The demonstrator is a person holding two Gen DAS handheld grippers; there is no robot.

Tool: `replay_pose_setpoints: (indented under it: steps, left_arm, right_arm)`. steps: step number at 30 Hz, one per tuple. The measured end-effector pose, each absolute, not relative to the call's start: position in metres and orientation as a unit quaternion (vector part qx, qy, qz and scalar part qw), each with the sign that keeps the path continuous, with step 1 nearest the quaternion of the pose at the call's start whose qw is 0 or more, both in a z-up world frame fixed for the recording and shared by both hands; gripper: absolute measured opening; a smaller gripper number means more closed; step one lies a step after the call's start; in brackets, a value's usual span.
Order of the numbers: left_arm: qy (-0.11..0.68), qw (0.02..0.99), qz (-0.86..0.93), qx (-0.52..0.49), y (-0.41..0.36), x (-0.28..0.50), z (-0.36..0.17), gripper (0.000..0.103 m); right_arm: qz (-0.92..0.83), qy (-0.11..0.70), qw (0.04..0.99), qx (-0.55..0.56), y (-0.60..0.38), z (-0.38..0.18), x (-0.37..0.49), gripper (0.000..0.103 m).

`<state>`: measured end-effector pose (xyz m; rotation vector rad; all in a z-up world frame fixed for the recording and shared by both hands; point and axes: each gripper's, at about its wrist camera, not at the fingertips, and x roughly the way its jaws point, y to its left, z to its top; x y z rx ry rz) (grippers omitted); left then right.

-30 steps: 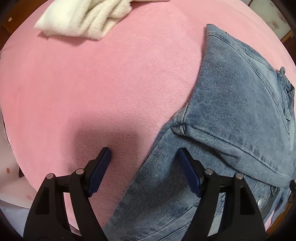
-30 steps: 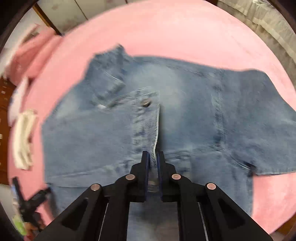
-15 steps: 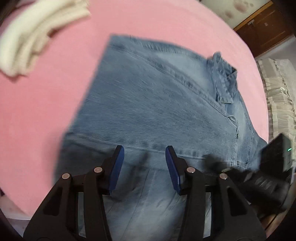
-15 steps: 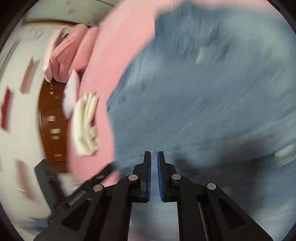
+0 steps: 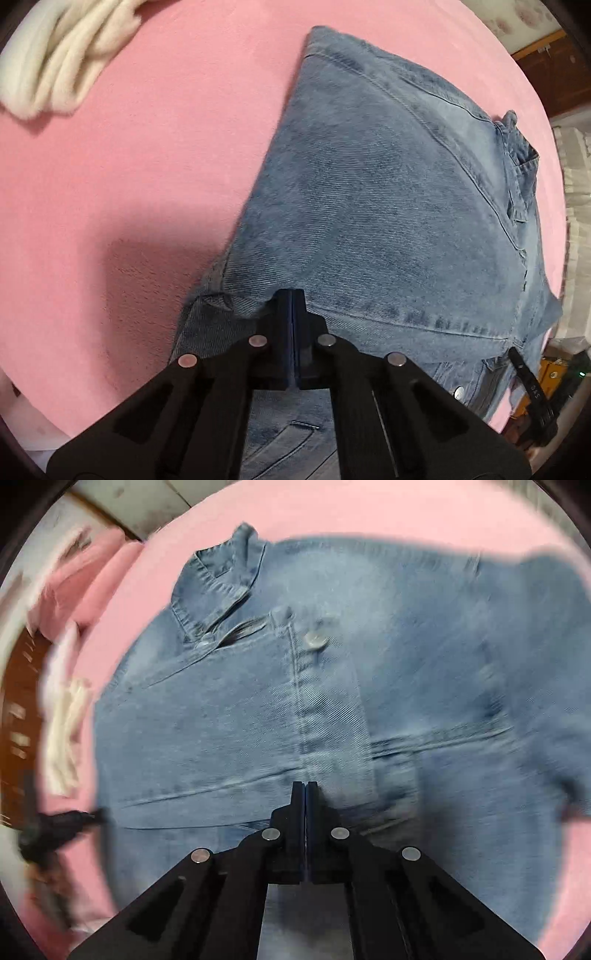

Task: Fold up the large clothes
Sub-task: 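Lay the sleeve flat, open the left tool and withdraw it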

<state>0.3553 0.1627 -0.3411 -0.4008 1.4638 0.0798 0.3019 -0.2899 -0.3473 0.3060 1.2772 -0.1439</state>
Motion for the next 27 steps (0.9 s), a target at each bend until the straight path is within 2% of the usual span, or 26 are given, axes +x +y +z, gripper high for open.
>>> replay_pose_setpoints:
  steps: [2, 5, 8, 11, 15, 18, 20, 22, 24, 27]
  left_arm:
    - [0.643, 0.744, -0.006, -0.182, 0.148, 0.357, -0.323, 0.001]
    - [0.620, 0.756, -0.077, -0.195, 0.123, 0.365, -0.302, 0.001]
    - [0.632, 0.742, -0.103, -0.197, 0.105, 0.384, -0.316, 0.001]
    - [0.640, 0.730, -0.090, -0.222, 0.098, 0.425, -0.351, 0.001]
    - [0.606, 0.758, -0.052, -0.235, 0.123, 0.463, -0.360, 0.001]
    - [0.580, 0.787, -0.008, -0.209, 0.158, 0.482, -0.366, 0.001]
    - [0.581, 0.787, -0.001, -0.209, 0.187, 0.489, -0.369, 0.001]
    - [0.582, 0.795, 0.014, -0.168, 0.204, 0.492, -0.370, 0.001]
    - [0.583, 0.801, 0.006, -0.139, 0.212, 0.495, -0.373, 0.001]
    - [0.586, 0.802, -0.004, -0.117, 0.217, 0.491, -0.372, 0.001]
  right_arm:
    - [-0.011, 0.574, 0.805, 0.151, -0.276, -0.338, 0.304, 0.001]
    - [0.093, 0.553, 0.789, 0.252, -0.245, -0.340, 0.322, 0.001]
    - [0.144, 0.556, 0.739, 0.351, -0.210, -0.368, 0.345, 0.001]
    - [0.143, 0.551, 0.722, 0.394, -0.191, -0.382, 0.369, 0.001]
    - [0.061, 0.551, 0.746, 0.370, -0.211, -0.397, 0.397, 0.001]
    - [0.019, 0.521, 0.773, 0.362, -0.271, -0.396, 0.396, 0.001]
    - [-0.022, 0.512, 0.791, 0.334, -0.311, -0.388, 0.388, 0.000]
    - [-0.086, 0.507, 0.803, 0.300, -0.347, -0.380, 0.374, 0.000]
    - [-0.099, 0.493, 0.804, 0.317, -0.385, -0.378, 0.358, 0.000]
    - [-0.106, 0.499, 0.804, 0.306, -0.386, -0.367, 0.357, 0.000]
